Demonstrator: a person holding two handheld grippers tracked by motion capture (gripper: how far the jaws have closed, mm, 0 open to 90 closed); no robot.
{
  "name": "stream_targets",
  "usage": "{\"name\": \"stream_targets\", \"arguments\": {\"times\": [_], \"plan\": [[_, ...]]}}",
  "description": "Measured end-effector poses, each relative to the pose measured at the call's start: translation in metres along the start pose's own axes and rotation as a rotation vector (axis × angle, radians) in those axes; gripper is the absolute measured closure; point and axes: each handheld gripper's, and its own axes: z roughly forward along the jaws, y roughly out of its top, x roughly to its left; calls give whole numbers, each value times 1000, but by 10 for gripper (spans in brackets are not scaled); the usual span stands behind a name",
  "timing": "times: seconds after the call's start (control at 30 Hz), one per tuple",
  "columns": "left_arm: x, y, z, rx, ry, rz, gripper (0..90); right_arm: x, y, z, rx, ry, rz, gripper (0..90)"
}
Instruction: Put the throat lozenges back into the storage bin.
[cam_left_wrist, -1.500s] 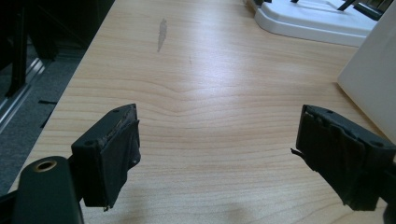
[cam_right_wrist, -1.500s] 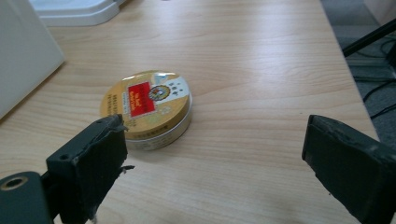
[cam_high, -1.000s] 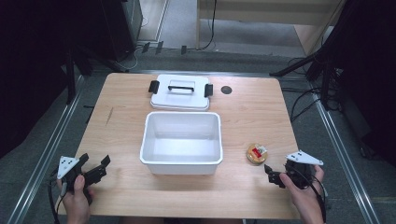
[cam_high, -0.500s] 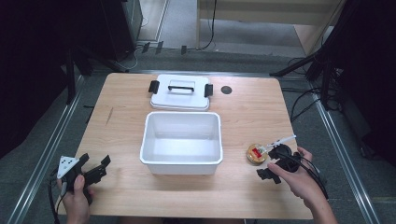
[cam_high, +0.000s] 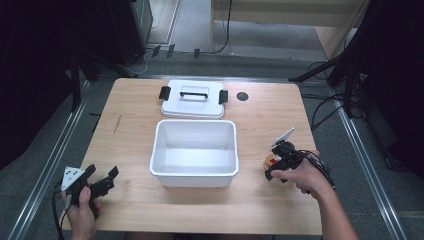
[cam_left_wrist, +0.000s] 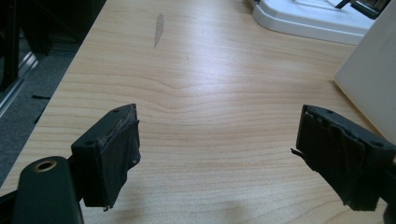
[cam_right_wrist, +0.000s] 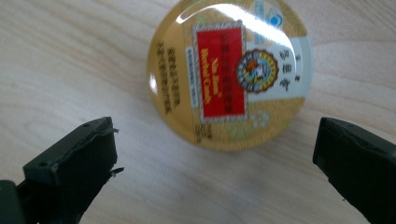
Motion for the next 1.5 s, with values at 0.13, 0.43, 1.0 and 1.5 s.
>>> {"name": "stream_targets", "arguments": {"times": [0.13,0.43,1.0,1.5], "plan": [[0,0,0,1,1,-2,136,-4,11,7,15,-5,53,2],[0,1,1,5,0,-4,136,-3,24,13,9,-10,88,115],[0,1,1,6,0,-9,136,6,30,-12,-23,-1,26,200],[1,1,1,5,-1,-12,136,37,45,-63,-44,4,-86,199]]}}
